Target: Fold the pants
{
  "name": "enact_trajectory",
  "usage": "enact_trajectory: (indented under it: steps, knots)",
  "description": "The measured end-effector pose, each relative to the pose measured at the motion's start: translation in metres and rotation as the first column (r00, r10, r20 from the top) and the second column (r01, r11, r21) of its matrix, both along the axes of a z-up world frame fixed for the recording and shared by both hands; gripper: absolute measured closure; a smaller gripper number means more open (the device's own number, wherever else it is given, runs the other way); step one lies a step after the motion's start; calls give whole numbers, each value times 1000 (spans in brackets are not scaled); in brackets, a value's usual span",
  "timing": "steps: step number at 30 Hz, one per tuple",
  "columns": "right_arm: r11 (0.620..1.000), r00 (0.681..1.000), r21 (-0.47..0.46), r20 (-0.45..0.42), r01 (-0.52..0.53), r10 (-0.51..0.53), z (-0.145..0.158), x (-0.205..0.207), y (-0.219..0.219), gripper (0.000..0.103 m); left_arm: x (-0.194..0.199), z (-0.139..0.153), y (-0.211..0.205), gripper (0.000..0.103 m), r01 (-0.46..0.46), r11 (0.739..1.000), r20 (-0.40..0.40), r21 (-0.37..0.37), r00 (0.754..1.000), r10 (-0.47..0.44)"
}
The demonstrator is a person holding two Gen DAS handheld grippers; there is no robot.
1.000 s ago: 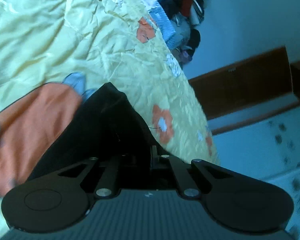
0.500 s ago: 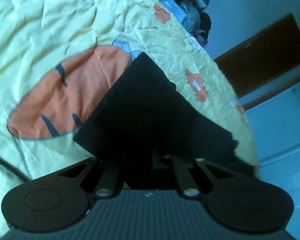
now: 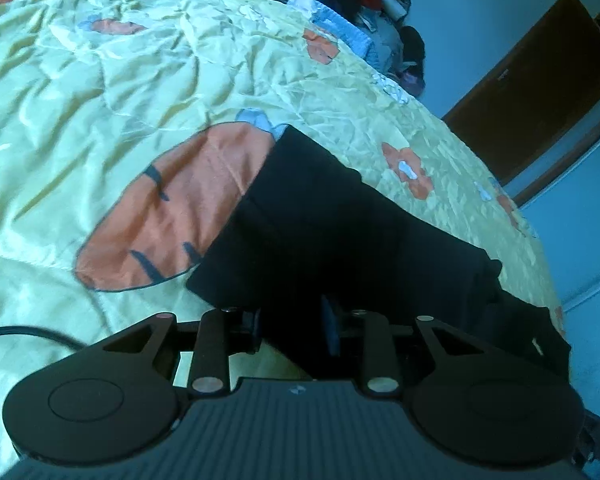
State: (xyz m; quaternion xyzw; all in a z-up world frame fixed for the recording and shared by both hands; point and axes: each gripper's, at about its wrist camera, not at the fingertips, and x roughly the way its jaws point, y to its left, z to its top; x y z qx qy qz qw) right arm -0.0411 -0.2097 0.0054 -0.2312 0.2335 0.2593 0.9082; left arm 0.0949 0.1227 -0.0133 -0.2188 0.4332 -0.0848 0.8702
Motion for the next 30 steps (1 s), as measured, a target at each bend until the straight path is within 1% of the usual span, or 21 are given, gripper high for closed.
enact_trajectory:
  steps: [1,2,4,6,8,10,11,12,13,14,15,16,17,19,20,23,24,25,27,28,30]
  knots:
    - [998,998,0,-15,58,-58,-3,0,-12,73,-2,1,-1,62,-9,1000,-3,14,1000,9]
    - [994,993,8,-50,108,-108,-7,2,-24,73,-5,3,-1,50,-28,999,-10,46,1000,28]
    - [984,974,41,-150,176,-168,-16,2,-45,73,-12,6,-2,33,-92,984,-2,153,996,94]
    - [981,965,62,-204,182,-166,-24,-9,-57,73,-18,10,0,33,-113,974,22,197,994,111]
    - [977,965,107,-210,183,-158,-23,-21,-66,72,-24,19,-3,34,-115,969,50,217,993,106]
    - [953,958,191,-211,234,-193,-17,-26,-86,72,-26,32,-20,34,-57,966,99,253,995,33]
    - [934,954,235,-201,270,-225,-13,-29,-98,72,-28,38,-31,34,-8,962,124,272,992,-27]
    - [901,944,296,-193,317,-269,-8,-31,-114,72,-28,43,-45,34,50,956,142,288,985,-94]
    - [863,930,351,-193,364,-313,-4,-31,-129,69,-29,48,-63,34,127,946,158,298,971,-180]
    - [810,908,411,-201,419,-368,0,-31,-147,59,-29,51,-78,34,197,933,164,301,953,-254]
    - [752,882,461,-215,471,-420,3,-31,-166,51,-30,52,-95,34,275,914,164,298,929,-333]
    - [684,847,507,-234,525,-477,5,-32,-187,36,-30,53,-112,34,352,890,162,291,898,-408]
    - [625,815,538,-248,566,-524,7,-32,-205,30,-31,51,-127,34,408,867,159,288,872,-463]
    - [551,758,557,-250,622,-602,12,-32,-238,30,-33,47,-157,34,502,811,154,301,814,-560]
    - [530,740,561,-247,636,-626,15,-31,-252,30,-36,44,-173,35,539,776,157,327,779,-607]
    - [465,682,573,-242,675,-690,24,-24,-304,31,-46,33,-210,36,591,681,159,432,693,-703]
    - [437,657,575,-249,691,-712,25,-20,-321,30,-48,29,-219,37,600,656,156,458,672,-724]
    - [409,633,577,-258,707,-730,26,-14,-339,30,-50,24,-226,38,610,636,148,472,657,-739]
    - [364,594,572,-286,735,-752,25,1,-372,30,-50,15,-238,43,627,618,130,475,644,-754]
    - [336,571,565,-310,754,-760,22,11,-389,30,-50,11,-242,47,633,613,123,472,641,-757]
    - [294,540,558,-348,776,-766,13,30,-414,30,-46,4,-246,52,630,614,118,475,646,-754]
